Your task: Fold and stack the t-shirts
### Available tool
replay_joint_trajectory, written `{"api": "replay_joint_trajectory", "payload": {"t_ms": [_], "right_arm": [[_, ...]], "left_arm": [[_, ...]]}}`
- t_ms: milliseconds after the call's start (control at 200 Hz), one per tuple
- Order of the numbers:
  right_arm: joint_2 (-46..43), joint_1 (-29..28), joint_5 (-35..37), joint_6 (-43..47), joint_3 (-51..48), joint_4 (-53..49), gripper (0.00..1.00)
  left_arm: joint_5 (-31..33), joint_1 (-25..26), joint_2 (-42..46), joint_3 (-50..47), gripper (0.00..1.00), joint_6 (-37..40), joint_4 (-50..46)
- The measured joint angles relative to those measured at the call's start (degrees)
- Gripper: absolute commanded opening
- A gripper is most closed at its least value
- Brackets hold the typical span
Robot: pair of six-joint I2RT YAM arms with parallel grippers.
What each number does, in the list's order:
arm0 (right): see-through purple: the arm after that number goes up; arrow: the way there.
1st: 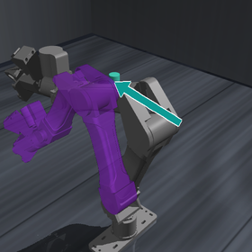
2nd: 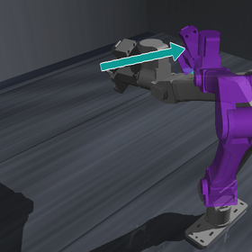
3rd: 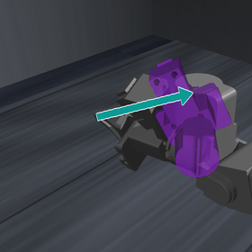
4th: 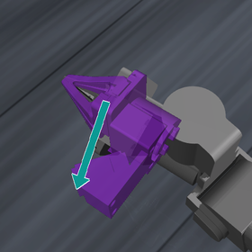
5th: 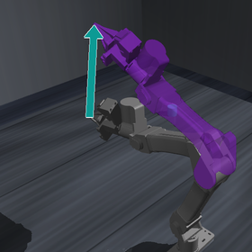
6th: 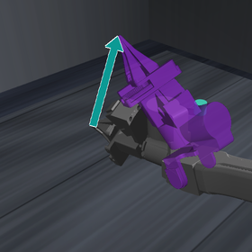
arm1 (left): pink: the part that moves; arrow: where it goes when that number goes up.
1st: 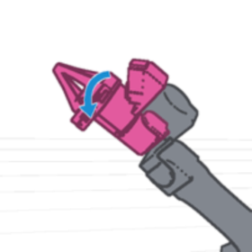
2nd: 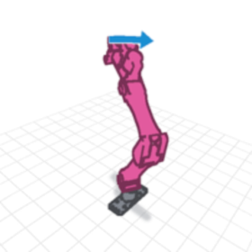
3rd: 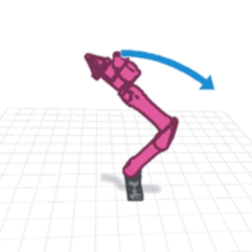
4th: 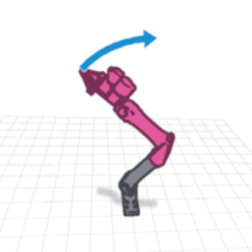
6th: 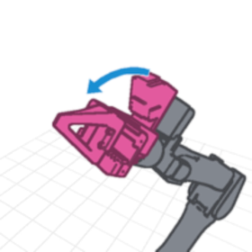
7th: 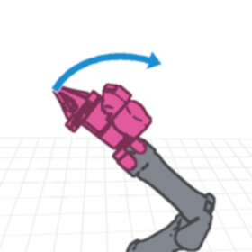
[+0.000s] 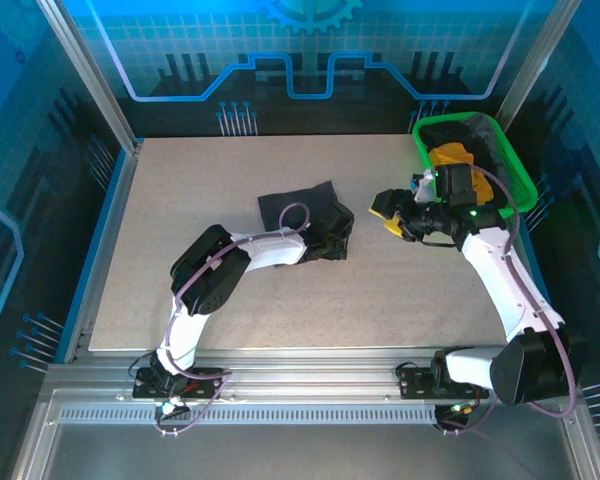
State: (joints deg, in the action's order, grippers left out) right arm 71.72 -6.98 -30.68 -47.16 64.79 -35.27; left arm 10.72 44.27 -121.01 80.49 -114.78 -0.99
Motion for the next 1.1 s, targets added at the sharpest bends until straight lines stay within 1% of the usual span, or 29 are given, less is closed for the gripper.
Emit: {"api": "replay_joint_trajectory", "payload": {"t_ms": [120,185,205,310,405,440,510,595,650,690,760,810,850,935,995,1100], "right_arm": [[-0.1,0.5,0.0,-0.1,0.2,0.0,0.67],[-0.1,0.7,0.0,-0.3,0.2,0.0,0.67],[-0.1,0.8,0.0,-0.4,0.2,0.0,0.67],[-0.1,0.9,0.0,-0.6,0.2,0.0,0.67],[0.0,0.9,-0.1,-0.9,0.2,0.0,0.67],[0.0,1.0,0.0,-0.9,0.2,0.0,0.67],[0.3,1.0,-0.1,-1.1,0.2,0.2,0.66],[1.1,1.0,0.0,-1.4,0.2,0.4,0.66],[1.7,1.0,0.0,-1.5,0.2,0.4,0.66],[2.2,0.9,0.0,-1.5,0.3,0.5,0.66],[3.0,0.9,0.0,-1.5,0.7,0.5,0.66],[3.6,0.8,0.1,-1.5,1.1,0.6,0.66],[4.0,0.6,0.2,-1.5,1.4,0.8,0.66],[4.7,0.0,0.2,-1.5,1.9,1.5,0.66],[4.9,-0.6,0.2,-1.5,2.1,2.5,0.66],[4.9,-1.8,0.2,-1.7,2.1,4.8,0.66]], "left_arm": [[-0.2,-1.9,-0.9,-0.1,0.20,0.0,0.4],[-0.8,-3.0,-0.7,-0.8,0.15,0.0,0.9],[-1.2,-3.4,-0.6,-1.2,0.12,0.0,1.2],[-4.8,-7.0,1.7,-5.0,0.09,1.4,1.7],[-8.4,-12.2,4.7,-8.7,0.06,7.2,0.9],[-10.1,-15.0,5.6,-9.8,0.04,10.4,0.2],[-13.7,-21.1,6.4,-10.1,0.02,17.5,-1.9],[-17.5,-29.0,6.5,-10.1,0.02,27.3,-3.6],[-19.9,-33.6,6.5,-10.1,0.04,32.9,-4.2],[-21.6,-36.8,6.3,-9.5,0.08,37.2,-5.3],[-24.8,-42.0,4.5,-6.3,0.12,45.5,-7.9],[-27.2,-45.3,2.2,-2.7,0.13,51.2,-9.6],[-28.7,-47.3,0.0,0.6,0.14,55.5,-11.1],[-30.4,-50.6,-4.2,7.1,0.18,63.3,-13.8],[-31.3,-52.2,-5.8,9.7,0.21,67.0,-14.7],[-32.9,-53.8,-7.3,12.2,0.24,71.1,-16.1]]}}
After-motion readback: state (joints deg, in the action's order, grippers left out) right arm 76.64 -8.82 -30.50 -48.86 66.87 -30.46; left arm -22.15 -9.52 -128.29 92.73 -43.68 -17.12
